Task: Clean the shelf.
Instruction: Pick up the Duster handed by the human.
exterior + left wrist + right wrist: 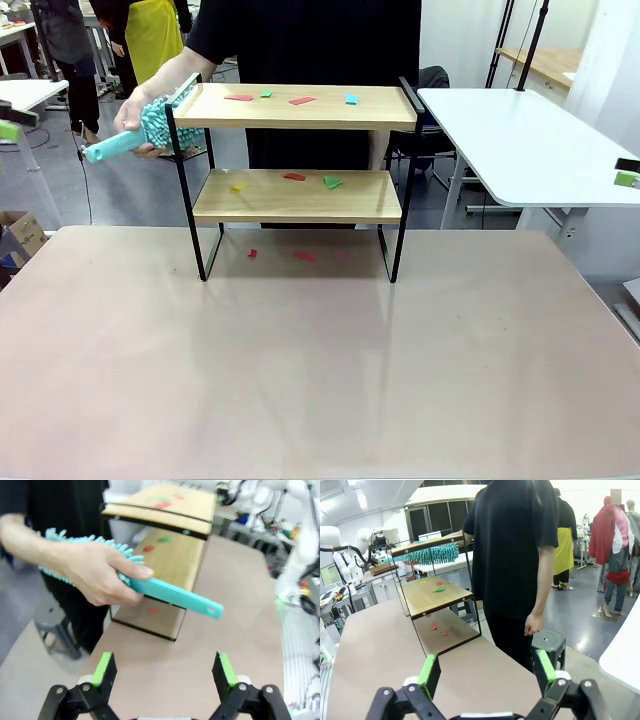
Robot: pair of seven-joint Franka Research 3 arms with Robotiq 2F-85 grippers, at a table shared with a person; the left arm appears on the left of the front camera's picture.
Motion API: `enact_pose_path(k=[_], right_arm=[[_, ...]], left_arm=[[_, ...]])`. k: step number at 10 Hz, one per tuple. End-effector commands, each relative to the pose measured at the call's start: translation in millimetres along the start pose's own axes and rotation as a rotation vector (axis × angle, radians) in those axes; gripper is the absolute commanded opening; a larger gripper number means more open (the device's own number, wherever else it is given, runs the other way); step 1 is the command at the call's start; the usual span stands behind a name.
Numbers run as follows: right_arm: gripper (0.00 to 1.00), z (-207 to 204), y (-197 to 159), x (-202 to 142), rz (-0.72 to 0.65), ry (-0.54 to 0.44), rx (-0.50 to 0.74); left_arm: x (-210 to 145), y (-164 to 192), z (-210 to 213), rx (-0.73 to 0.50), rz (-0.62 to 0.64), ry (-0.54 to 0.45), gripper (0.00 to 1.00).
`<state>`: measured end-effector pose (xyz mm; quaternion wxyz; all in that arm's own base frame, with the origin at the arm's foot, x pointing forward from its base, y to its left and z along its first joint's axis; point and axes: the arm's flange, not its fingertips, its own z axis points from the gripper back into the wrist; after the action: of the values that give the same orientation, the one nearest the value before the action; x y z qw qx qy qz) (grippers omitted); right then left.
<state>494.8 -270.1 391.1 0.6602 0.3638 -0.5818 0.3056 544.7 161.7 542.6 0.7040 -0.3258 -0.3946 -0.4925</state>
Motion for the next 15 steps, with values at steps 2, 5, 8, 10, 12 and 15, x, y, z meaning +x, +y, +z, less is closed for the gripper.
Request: enact_pose_path(k=[2, 5, 8, 10, 12, 15], right_arm=[[1.0, -2.1, 0.7, 2.0, 0.004, -0.002, 0.003], [1.0, -2.1, 0.7, 2.0, 0.004, -0.002, 0.003], [1.0, -2.1, 0.7, 2.0, 0.004, -0.002, 0.003], [1.0, -2.1, 0.7, 2.0, 0.004, -0.002, 0.003], [1.0, -2.1, 0.7, 2.0, 0.004, -0.002, 0.003], [1.0, -2.1, 0.7, 2.0, 0.004, -0.002, 0.003]], left_arm=[[61.0, -46.7, -41.6, 0.255, 0.158, 0.239, 1.0], [97.8, -86.0, -73.4, 0.378, 0.202, 0.4, 1.0], [105.8, -121.8, -118.2, 0.54, 0.377, 0.508, 1.0], [113.4, -130.8, -120.4, 0.529, 0.36, 0.463, 1.0], [104.5, -118.6, -121.6, 0.521, 0.334, 0.503, 1.0], [102.6, -134.1, -143.0, 0.682, 0.442, 0.402, 1.0]])
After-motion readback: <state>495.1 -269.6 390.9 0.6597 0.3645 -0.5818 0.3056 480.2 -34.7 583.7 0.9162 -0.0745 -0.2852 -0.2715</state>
